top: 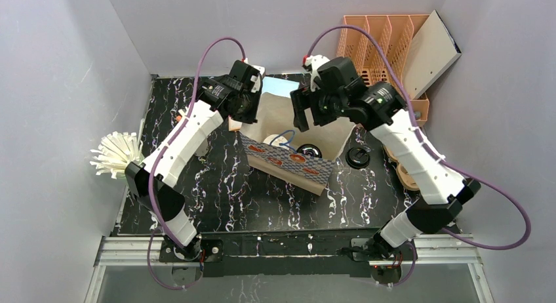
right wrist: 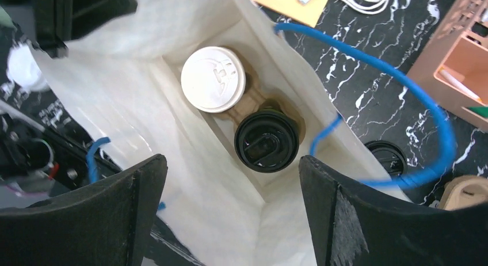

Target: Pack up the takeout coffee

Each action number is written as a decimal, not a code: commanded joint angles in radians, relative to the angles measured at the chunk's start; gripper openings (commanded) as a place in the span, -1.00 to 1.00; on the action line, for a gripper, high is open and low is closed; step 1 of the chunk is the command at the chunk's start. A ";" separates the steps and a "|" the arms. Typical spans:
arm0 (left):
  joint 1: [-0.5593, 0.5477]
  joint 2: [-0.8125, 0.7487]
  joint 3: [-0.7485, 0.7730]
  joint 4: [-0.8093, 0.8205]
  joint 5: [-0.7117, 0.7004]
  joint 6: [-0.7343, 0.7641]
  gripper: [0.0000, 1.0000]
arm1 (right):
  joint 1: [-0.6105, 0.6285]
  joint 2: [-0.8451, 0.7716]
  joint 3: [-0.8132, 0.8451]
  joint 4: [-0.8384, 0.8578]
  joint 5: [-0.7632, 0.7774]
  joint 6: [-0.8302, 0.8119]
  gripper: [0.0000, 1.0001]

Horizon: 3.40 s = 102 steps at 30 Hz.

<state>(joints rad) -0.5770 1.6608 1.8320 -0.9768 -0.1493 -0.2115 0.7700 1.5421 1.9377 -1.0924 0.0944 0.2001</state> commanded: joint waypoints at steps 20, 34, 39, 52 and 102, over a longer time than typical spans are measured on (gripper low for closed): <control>0.003 -0.151 -0.121 0.053 -0.027 -0.066 -1.00 | -0.158 -0.204 -0.234 -0.273 0.373 0.630 0.35; 0.003 -0.191 -0.187 0.137 -0.037 -0.067 -1.00 | -0.222 -0.100 -0.237 0.004 0.214 0.401 -0.33; 0.003 -0.240 -0.224 0.198 -0.052 -0.080 -1.00 | -0.221 -0.127 -0.259 0.036 0.158 0.344 -0.97; 0.003 -0.494 -0.515 0.512 -0.122 -0.093 -1.00 | -0.222 -0.479 -0.664 0.386 0.100 0.221 -0.97; 0.005 -0.165 -0.142 0.303 -0.060 -0.137 0.14 | -0.227 -0.128 -0.252 0.212 0.180 0.173 0.75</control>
<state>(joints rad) -0.5743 1.5024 1.5951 -0.6018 -0.1493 -0.3511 0.5491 1.4170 1.5837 -0.8917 0.2787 0.3904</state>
